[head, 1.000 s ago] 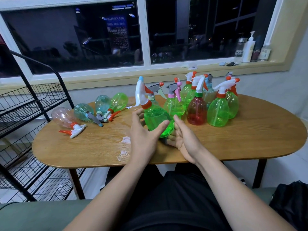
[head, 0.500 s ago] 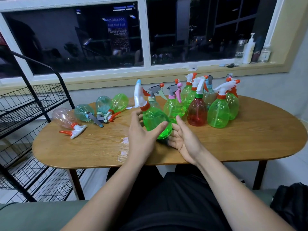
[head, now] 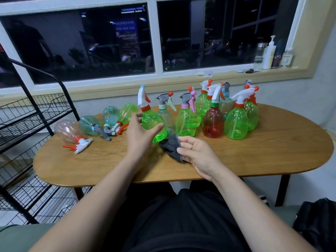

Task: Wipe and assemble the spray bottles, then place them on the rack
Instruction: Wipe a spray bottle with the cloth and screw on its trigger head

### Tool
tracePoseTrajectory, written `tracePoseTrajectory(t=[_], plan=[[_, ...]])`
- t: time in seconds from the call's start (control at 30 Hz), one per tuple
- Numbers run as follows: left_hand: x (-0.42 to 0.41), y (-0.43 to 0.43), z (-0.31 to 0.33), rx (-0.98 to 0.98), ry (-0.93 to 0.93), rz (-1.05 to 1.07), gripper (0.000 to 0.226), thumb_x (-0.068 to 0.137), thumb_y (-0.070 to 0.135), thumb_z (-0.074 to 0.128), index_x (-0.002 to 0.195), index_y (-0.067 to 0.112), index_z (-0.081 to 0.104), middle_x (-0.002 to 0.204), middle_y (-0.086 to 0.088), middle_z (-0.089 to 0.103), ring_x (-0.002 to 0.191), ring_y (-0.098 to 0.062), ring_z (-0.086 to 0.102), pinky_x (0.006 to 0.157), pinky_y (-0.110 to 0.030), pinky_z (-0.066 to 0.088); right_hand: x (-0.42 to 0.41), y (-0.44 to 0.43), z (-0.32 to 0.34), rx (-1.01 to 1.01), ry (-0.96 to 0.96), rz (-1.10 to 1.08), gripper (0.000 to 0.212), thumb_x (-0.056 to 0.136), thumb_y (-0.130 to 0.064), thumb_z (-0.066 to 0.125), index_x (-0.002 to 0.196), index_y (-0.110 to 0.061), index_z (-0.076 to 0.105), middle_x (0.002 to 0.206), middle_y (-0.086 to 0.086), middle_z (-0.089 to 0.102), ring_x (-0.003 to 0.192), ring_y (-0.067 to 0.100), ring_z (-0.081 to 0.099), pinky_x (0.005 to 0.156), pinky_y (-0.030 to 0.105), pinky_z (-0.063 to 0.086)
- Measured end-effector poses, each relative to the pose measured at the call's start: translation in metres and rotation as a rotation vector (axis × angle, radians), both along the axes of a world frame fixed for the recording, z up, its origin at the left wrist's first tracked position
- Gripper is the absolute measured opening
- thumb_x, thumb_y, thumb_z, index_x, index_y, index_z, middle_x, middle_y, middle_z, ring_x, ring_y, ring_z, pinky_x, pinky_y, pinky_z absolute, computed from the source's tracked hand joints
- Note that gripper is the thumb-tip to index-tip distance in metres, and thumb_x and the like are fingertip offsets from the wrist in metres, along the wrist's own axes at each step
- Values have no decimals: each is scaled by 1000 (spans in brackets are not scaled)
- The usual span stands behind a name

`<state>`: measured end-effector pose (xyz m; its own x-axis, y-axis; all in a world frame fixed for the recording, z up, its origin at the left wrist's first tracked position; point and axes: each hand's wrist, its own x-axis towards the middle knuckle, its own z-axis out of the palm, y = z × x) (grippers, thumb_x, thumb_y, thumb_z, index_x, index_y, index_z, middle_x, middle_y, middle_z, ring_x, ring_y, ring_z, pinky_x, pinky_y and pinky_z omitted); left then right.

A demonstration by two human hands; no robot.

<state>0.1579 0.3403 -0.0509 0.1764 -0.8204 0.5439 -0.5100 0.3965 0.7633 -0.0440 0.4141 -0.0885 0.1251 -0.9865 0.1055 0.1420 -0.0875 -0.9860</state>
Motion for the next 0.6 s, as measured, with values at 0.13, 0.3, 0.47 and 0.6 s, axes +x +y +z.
tracePoseTrajectory(t=[0.13, 0.3, 0.47, 0.6], plan=[[8, -16, -6, 87, -43, 19, 79, 72, 56, 92, 132, 25, 52, 126, 7, 61, 120, -16, 58, 98, -37, 51, 1, 0, -1, -1, 48, 9, 38, 103, 8, 58, 137, -7, 65, 125, 9, 77, 114, 20, 71, 92, 26, 58], [6, -25, -7, 103, -138, -30, 82, 73, 48, 95, 139, 23, 52, 141, 2, 61, 128, -16, 55, 98, -31, 44, 1, 0, -1, -17, 84, 16, 37, 104, 6, 58, 134, -13, 66, 124, 5, 78, 119, 21, 71, 96, 29, 57], [1, -37, -3, 139, -183, -75, 85, 78, 44, 92, 146, 22, 48, 151, -4, 58, 139, -24, 54, 106, -36, 46, 1, -4, -6, -9, 111, -8, 37, 103, 2, 63, 136, -15, 67, 129, 7, 76, 127, 27, 68, 107, 41, 55], [-2, -45, 0, 200, -240, -93, 89, 82, 50, 87, 154, 23, 42, 154, -8, 57, 137, -29, 57, 107, -43, 51, 2, -5, -8, -13, 121, -19, 34, 105, 0, 62, 128, -24, 71, 134, 11, 72, 126, 25, 69, 113, 49, 51]])
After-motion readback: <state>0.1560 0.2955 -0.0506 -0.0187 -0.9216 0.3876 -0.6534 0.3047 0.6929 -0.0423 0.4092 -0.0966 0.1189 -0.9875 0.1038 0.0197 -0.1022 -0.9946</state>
